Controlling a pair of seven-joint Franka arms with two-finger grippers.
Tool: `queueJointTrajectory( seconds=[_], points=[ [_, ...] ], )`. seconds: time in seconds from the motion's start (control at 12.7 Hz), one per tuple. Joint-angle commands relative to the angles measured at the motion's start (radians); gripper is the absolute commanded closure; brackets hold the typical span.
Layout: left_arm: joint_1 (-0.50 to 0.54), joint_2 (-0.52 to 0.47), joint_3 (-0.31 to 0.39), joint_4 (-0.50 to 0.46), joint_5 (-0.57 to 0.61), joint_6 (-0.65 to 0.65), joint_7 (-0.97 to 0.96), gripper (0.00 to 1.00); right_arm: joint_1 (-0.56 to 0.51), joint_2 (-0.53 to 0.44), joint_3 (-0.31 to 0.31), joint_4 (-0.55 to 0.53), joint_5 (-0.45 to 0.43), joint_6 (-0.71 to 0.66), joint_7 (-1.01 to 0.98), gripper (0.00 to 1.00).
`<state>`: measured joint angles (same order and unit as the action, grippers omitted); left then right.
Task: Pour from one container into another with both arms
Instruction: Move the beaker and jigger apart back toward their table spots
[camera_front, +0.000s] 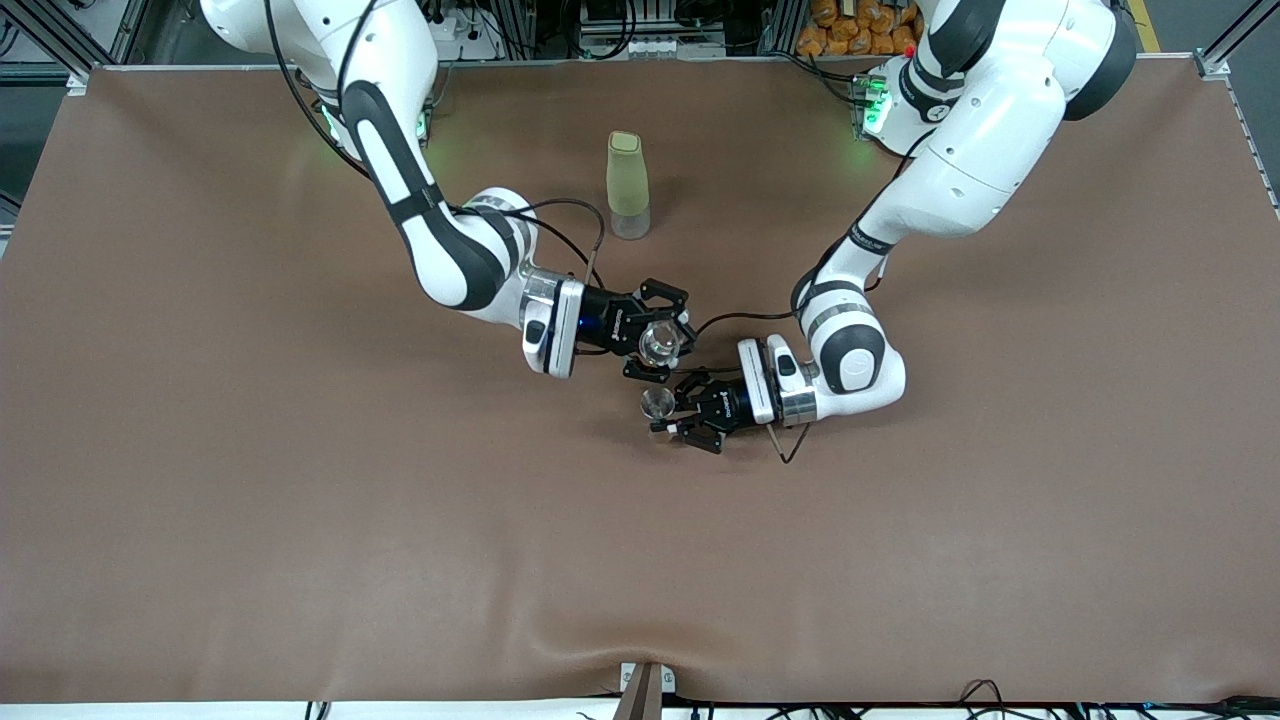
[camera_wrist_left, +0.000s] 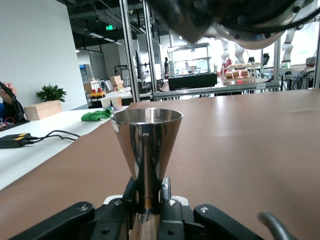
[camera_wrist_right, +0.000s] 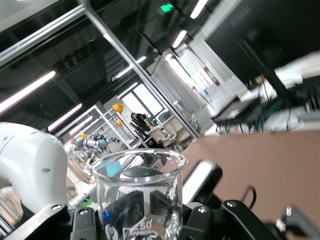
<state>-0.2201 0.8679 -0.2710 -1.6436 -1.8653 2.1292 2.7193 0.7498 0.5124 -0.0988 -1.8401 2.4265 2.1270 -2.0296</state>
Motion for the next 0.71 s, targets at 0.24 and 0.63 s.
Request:
queueJointTrajectory(
  seconds=[0.24, 0.63],
  points=[
    [0.102, -0.012, -0.007, -0.022, -0.023, -0.124, 0.080, 1.00, -0.130, -0.149, 0.001, -0.066, -0.200, 0.042, -0.253, 1.00],
    [0.256, -0.009, -0.005, -0.028, 0.130, -0.225, 0.057, 1.00, -0.467, -0.186, 0.001, -0.137, -0.591, -0.347, -0.309, 1.00]
  ],
)
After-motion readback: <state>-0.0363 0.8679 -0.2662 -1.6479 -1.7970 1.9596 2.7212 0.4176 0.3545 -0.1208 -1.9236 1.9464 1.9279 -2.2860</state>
